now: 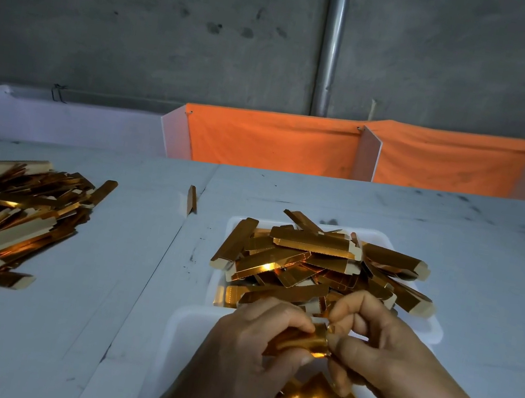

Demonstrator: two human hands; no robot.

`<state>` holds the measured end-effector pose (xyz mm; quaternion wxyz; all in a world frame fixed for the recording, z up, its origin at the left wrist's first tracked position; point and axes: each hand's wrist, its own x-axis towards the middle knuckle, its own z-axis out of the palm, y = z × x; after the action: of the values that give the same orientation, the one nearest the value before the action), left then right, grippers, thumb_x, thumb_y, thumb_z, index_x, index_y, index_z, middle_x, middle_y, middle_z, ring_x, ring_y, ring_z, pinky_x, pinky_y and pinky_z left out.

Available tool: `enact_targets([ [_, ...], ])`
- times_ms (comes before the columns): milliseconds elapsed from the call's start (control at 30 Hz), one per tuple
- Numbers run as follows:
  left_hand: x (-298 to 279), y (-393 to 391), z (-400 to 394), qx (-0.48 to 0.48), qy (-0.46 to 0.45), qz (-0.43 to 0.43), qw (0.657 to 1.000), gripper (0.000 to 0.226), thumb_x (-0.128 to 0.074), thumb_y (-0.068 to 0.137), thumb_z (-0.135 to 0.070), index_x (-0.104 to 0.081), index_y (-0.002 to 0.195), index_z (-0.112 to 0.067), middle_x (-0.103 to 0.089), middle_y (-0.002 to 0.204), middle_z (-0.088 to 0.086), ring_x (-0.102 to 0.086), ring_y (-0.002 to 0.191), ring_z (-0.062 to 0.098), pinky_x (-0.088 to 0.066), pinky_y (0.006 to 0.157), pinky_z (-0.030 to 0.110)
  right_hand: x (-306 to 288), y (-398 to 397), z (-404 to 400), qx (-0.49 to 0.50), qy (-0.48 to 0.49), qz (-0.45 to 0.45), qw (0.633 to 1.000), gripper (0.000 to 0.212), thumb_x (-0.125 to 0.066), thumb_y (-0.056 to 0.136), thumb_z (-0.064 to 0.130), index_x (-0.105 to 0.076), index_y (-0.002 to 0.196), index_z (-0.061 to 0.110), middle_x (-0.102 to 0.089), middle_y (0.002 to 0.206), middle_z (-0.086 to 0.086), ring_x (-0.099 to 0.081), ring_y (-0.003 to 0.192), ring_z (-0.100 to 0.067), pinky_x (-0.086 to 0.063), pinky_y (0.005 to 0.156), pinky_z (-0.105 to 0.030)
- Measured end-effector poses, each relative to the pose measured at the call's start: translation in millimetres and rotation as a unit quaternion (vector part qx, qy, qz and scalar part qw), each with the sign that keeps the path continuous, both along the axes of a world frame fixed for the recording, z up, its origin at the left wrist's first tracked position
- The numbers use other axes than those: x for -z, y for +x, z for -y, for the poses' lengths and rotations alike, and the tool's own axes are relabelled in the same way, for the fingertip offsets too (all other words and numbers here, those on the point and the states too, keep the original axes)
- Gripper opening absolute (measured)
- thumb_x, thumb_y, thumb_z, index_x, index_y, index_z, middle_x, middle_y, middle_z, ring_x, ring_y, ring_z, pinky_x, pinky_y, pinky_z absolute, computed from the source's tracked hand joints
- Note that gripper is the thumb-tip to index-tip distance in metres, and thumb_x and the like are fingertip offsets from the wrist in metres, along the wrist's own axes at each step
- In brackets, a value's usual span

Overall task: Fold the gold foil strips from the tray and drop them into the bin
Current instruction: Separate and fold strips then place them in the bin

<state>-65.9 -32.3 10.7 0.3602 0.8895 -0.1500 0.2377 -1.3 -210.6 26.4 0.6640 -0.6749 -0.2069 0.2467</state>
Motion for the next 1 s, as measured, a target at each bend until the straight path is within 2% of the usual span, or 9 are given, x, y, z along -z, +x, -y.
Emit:
enact_targets([
  [200,1.4,1.3,1.7,0.006,0.053,0.020,0.998,0.028,-0.062,0.083,-0.033,-0.069,0.106,-0.020,-0.063,0.111,-0.012,-0.056,0.100,0.003,-0.053,0.083,0.026,0.0,3.4,3.5,-0.020,-0.078,0.035,0.996,0.018,-0.056,0.087,-0.010,-0.054,0.094,0.007,-0.054,0.063,-0.011,-0.055,0.051,-0.022,-0.048,0.055,-0.028],
  [333,2.0,1.3,1.5,0.006,0.059,0.018,0.998,0.027,-0.061,0.083,-0.037,-0.070,0.104,-0.022,-0.061,0.109,-0.012,-0.057,0.096,0.006,-0.055,0.076,0.023,-2.5,2.8,5.5,-0.038,-0.107,0.062,0.992,0.017,-0.057,0.088,-0.006,-0.054,0.093,0.010,-0.057,0.060,-0.009,-0.058,0.054,-0.021,-0.049,0.059,-0.027],
  [500,1.1,1.3,0.7,0.011,0.052,0.017,0.998,0.028,-0.061,0.083,-0.039,-0.070,0.103,-0.023,-0.062,0.107,-0.012,-0.056,0.094,0.002,-0.051,0.075,0.013,-4.7,1.8,5.8,-0.042,-0.095,0.068,0.992,0.012,-0.054,0.092,-0.003,-0.053,0.093,0.009,-0.059,0.059,-0.006,-0.059,0.055,-0.021,-0.049,0.060,-0.025],
  [633,-0.4,0.4,1.1,0.020,0.044,0.009,0.999,0.035,-0.052,0.083,-0.044,-0.070,0.104,-0.023,-0.061,0.108,-0.013,-0.056,0.096,0.002,-0.053,0.077,0.019,-4.1,0.8,6.8,-0.040,-0.082,0.065,0.994,0.014,-0.047,0.096,0.001,-0.055,0.091,0.011,-0.060,0.058,-0.008,-0.059,0.056,-0.020,-0.049,0.058,-0.023],
  [800,0.4,0.8,-0.7,0.023,0.034,0.012,0.999,0.033,-0.054,0.082,-0.045,-0.069,0.104,-0.026,-0.059,0.108,-0.017,-0.057,0.099,0.004,-0.053,0.078,0.019,-4.3,1.5,6.8,-0.040,-0.067,0.049,0.996,0.008,-0.053,0.093,0.021,-0.059,0.093,0.015,-0.062,0.061,-0.012,-0.061,0.056,-0.020,-0.049,0.058,-0.022],
  [900,0.9,1.2,-0.6,0.027,0.038,0.007,0.999,0.034,-0.053,0.082,-0.046,-0.069,0.105,-0.026,-0.059,0.109,-0.017,-0.057,0.099,0.006,-0.054,0.077,0.022,-3.7,2.9,8.3,-0.049,-0.076,0.039,0.995,0.009,-0.053,0.096,0.010,-0.061,0.096,0.015,-0.063,0.064,-0.014,-0.062,0.058,-0.023,-0.050,0.059,-0.026],
  [1000,2.1,0.7,0.5,0.027,0.044,0.005,0.999,0.034,-0.052,0.083,-0.047,-0.069,0.105,-0.028,-0.058,0.109,-0.018,-0.057,0.098,0.008,-0.054,0.077,0.027,-3.1,3.2,8.3,-0.044,-0.083,0.045,0.995,0.016,-0.056,0.093,0.005,-0.063,0.090,0.019,-0.062,0.063,-0.015,-0.061,0.058,-0.026,-0.050,0.060,-0.028],
])
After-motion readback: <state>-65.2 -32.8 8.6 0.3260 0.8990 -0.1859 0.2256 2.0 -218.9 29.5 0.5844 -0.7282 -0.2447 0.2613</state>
